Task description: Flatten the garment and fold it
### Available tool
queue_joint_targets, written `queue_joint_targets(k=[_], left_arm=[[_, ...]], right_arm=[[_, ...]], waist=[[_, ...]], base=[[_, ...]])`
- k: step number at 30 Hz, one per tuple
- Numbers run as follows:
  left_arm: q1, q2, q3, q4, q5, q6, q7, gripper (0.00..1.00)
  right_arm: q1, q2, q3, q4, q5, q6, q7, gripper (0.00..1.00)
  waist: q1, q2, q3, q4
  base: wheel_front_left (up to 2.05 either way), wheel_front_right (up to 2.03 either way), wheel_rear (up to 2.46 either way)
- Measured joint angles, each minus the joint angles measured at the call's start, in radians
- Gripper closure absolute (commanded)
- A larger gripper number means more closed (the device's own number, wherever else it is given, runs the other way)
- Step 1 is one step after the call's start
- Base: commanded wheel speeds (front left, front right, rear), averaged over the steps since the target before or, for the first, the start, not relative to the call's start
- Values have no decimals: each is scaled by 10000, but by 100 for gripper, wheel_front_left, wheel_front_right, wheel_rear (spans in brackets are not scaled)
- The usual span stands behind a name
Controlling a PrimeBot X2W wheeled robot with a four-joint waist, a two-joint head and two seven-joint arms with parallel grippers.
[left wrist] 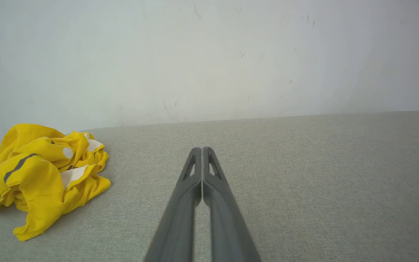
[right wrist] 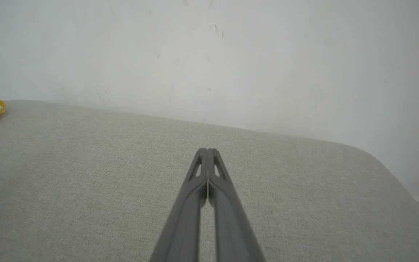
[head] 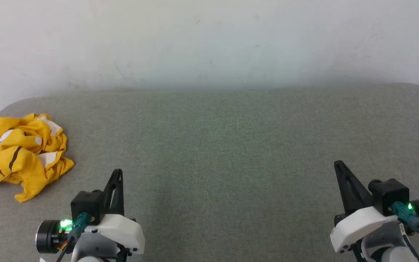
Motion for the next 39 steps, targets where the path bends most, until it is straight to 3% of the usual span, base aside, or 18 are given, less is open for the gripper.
queue_joint_targets(k=[39], left_arm=[[0,0,0,0,0,0,0,100]], right_arm=[[0,0,0,0,0,0,0,100]], waist=[[0,0,0,0]], base=[[0,0,0]])
